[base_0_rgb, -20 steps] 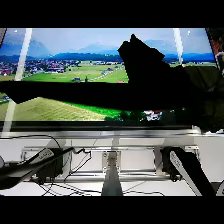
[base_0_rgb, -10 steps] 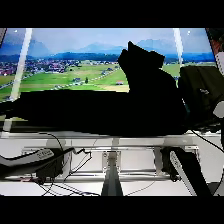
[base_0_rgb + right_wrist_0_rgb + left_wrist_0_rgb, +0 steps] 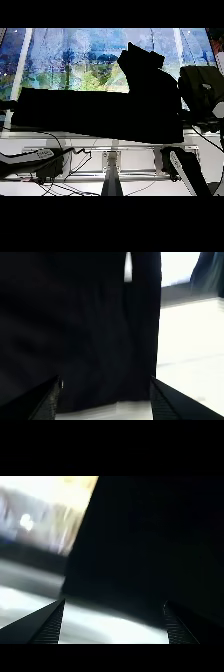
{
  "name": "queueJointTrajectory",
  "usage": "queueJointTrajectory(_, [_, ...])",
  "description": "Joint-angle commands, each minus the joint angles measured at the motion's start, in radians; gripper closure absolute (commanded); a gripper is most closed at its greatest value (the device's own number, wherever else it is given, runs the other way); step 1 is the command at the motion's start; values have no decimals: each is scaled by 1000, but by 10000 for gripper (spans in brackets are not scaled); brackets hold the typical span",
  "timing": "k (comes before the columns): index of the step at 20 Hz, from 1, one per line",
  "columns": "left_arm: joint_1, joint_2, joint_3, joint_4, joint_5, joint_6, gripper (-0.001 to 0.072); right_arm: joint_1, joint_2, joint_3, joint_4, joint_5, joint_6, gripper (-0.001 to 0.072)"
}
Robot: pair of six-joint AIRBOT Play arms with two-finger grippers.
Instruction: Fold the clothes and pants, and hang the long-sleeved shirts on hangers.
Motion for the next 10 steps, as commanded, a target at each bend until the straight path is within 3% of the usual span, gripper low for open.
queueJointTrajectory(1, [-105,-1,108,-303,13,-10,20,-1,-10,0,28,-291,0,100])
queueJointTrajectory(3, [-203,-1,153,-541,49,-10,20,0,-45,2,85,-449,-5,100])
queueJointTrajectory(6, [-344,0,175,-808,135,-10,20,53,-208,76,291,-552,-181,101])
queueJointTrajectory(10, [-451,-1,175,-885,179,-10,20,274,-549,326,295,-550,-314,100])
